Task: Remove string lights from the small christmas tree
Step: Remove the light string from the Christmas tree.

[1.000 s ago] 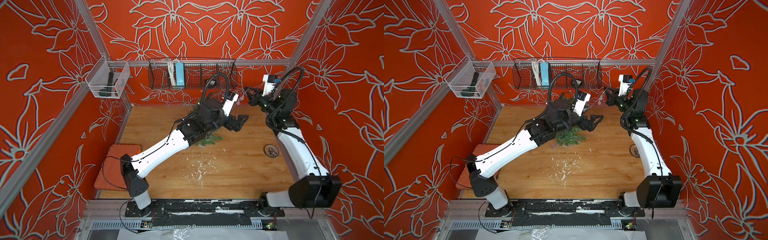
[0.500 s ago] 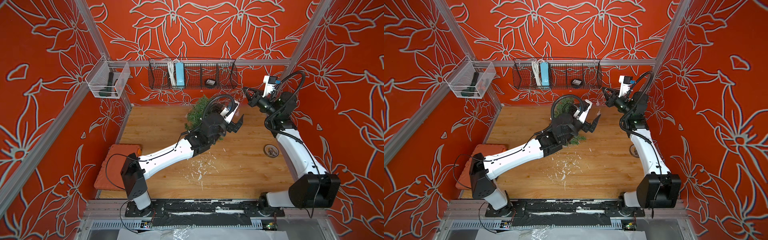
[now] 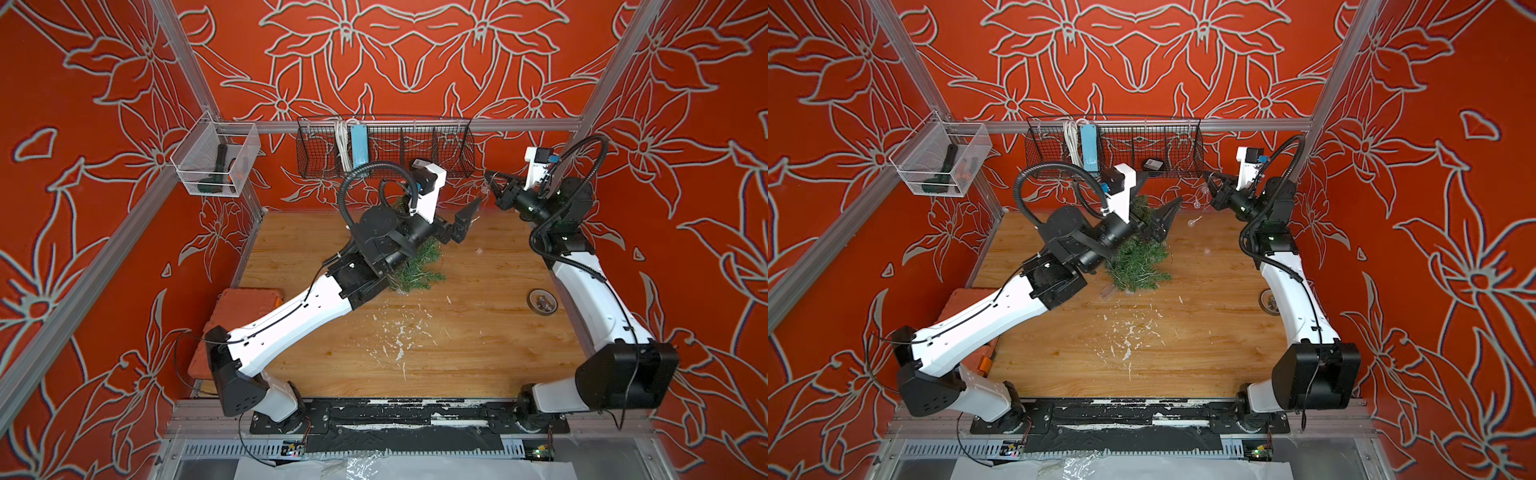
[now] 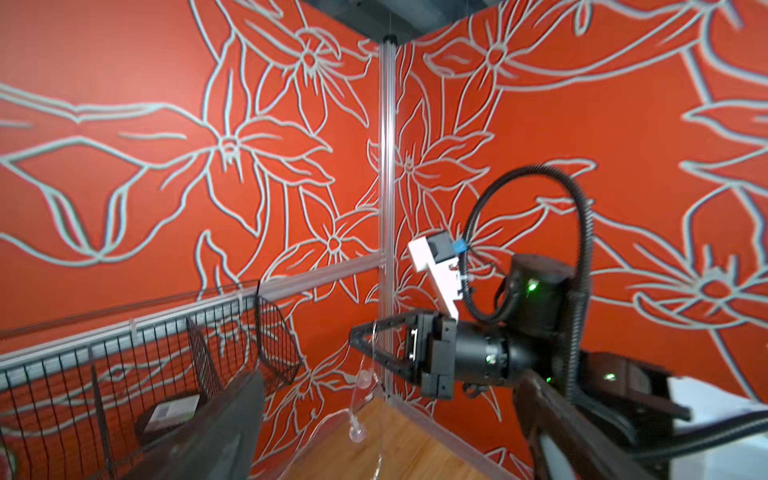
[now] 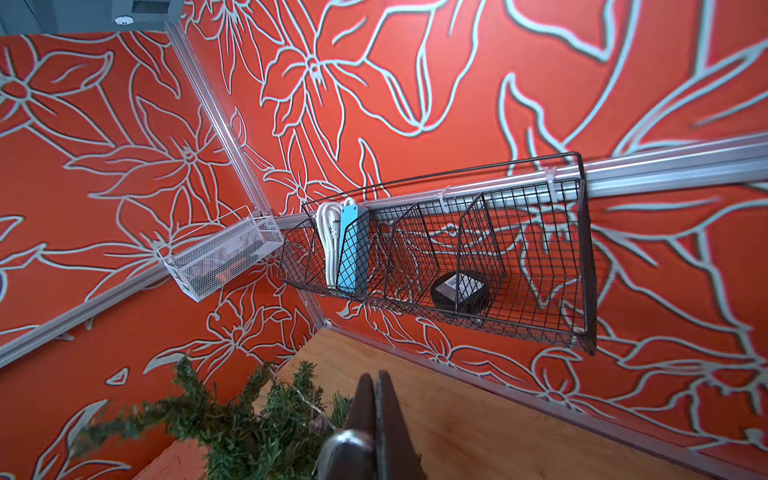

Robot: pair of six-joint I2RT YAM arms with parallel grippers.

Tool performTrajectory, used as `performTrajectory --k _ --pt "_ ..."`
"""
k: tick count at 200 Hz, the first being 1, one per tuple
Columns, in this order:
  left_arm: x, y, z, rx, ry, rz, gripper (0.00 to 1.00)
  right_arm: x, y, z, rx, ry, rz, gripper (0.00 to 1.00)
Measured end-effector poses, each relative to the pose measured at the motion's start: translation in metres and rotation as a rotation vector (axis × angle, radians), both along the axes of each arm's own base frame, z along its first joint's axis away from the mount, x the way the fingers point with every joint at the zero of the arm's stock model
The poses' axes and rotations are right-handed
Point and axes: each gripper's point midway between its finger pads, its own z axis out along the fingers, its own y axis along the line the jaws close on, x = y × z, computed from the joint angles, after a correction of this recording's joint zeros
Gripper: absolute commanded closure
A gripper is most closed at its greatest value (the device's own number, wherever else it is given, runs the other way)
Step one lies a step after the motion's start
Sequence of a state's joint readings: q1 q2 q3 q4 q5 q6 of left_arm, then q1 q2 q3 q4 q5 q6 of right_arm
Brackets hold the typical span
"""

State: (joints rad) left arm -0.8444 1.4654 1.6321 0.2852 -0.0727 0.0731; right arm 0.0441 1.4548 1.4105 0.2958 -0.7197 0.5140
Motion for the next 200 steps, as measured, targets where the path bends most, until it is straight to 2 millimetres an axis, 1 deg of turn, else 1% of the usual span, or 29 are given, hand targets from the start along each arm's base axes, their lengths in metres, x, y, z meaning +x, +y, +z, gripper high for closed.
performTrajectory --k 8,15,24,35,44,57,81,100,113,131,147,177,200 --pt "0.004 0.015 0.010 -0.016 -0.011 0.006 0.08 0.005 0.000 0.001 -0.002 -0.004 -0.001 1.00" --pt "0.012 0.033 0.016 -0.029 -0.018 0.026 0.07 0.010 0.000 0.002 -0.003 -0.005 -0.002 1.00" --pt "0.024 0.052 0.019 -0.036 -0.020 0.051 0.08 0.018 0.000 0.002 -0.004 -0.006 -0.005 1.00" --pt "0.044 0.073 0.016 -0.036 -0.009 0.089 0.07 0.029 0.001 0.000 -0.005 0.000 -0.005 1.00" --pt "0.058 0.082 0.010 -0.029 0.006 0.105 0.07 0.040 0.001 0.000 -0.005 0.000 -0.005 1.00" --pt "0.076 0.084 -0.004 -0.011 0.037 0.092 0.07 0.053 0.002 -0.002 -0.004 0.003 -0.005 1.00" --pt "0.111 0.082 -0.040 0.027 0.115 0.044 0.07 0.078 0.004 -0.004 -0.005 0.003 0.000 1.00" --pt "0.138 0.084 -0.067 0.049 0.171 0.020 0.07 0.095 0.009 0.001 -0.003 -0.012 0.011 1.00" --pt "0.154 0.086 -0.078 0.054 0.198 0.002 0.07 0.106 0.013 0.008 -0.001 -0.030 0.020 1.00" --pt "0.171 0.088 -0.088 0.059 0.219 -0.020 0.07 0.118 0.022 0.019 0.003 -0.060 0.035 1.00" --pt "0.183 0.086 -0.097 0.068 0.232 -0.050 0.07 0.126 0.035 0.026 0.003 -0.081 0.064 1.00" --pt "0.200 0.076 -0.103 0.081 0.227 -0.115 0.07 0.137 0.061 0.040 0.004 -0.121 0.118 1.00" --pt "0.216 0.069 -0.107 0.091 0.217 -0.168 0.07 0.143 0.075 0.044 0.007 -0.137 0.145 1.00"
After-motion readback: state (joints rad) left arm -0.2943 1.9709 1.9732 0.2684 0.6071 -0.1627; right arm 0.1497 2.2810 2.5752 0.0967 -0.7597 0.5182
